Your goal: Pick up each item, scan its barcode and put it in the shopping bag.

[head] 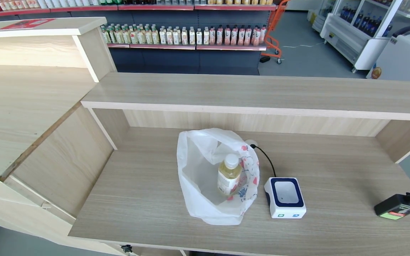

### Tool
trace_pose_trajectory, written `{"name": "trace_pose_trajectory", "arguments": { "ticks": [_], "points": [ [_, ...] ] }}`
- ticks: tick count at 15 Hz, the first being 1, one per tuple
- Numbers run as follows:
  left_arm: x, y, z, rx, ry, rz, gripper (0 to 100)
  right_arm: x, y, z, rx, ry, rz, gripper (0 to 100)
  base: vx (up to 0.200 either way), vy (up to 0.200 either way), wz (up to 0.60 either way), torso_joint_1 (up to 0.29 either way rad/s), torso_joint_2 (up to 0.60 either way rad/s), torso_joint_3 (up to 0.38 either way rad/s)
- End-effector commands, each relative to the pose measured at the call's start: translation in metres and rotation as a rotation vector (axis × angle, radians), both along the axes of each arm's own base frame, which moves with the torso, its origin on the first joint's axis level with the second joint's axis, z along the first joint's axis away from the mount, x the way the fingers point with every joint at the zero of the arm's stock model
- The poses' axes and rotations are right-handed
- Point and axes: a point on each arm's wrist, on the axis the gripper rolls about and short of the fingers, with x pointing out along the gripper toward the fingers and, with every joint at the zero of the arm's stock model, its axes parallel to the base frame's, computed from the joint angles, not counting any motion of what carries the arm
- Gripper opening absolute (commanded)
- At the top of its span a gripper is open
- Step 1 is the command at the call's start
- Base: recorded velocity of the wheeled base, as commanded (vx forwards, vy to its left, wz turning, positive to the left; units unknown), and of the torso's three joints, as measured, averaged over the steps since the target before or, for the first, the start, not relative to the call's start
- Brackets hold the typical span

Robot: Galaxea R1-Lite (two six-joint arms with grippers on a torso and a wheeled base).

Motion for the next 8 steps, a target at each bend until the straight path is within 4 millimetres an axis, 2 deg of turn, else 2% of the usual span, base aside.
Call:
{"name": "trace_pose_trajectory", "arguments": {
  "ticks": [1,2,8],
  "points": [
    [0.0,0.0,0.0,0.001,0.0,0.0,100,-0.0017,0.0,-0.001,0.001,-0.02,-0.001,100,0.0,0.0,0.0,0.0,0.0,0.0],
    [0.0,0.0,0.0,0.0,0.0,0.0,100,-0.0017,0.0,-0.001,0.001,-0.02,-0.001,100,0.0,0.0,0.0,0.0,0.0,0.0],
    [0.0,0.0,0.0,0.015,0.0,0.001,100,-0.0017,0.0,-0.001,0.001,-0.02,-0.001,100,0.0,-0.2,0.0,0.006,0.0,0.002]
  ]
}}
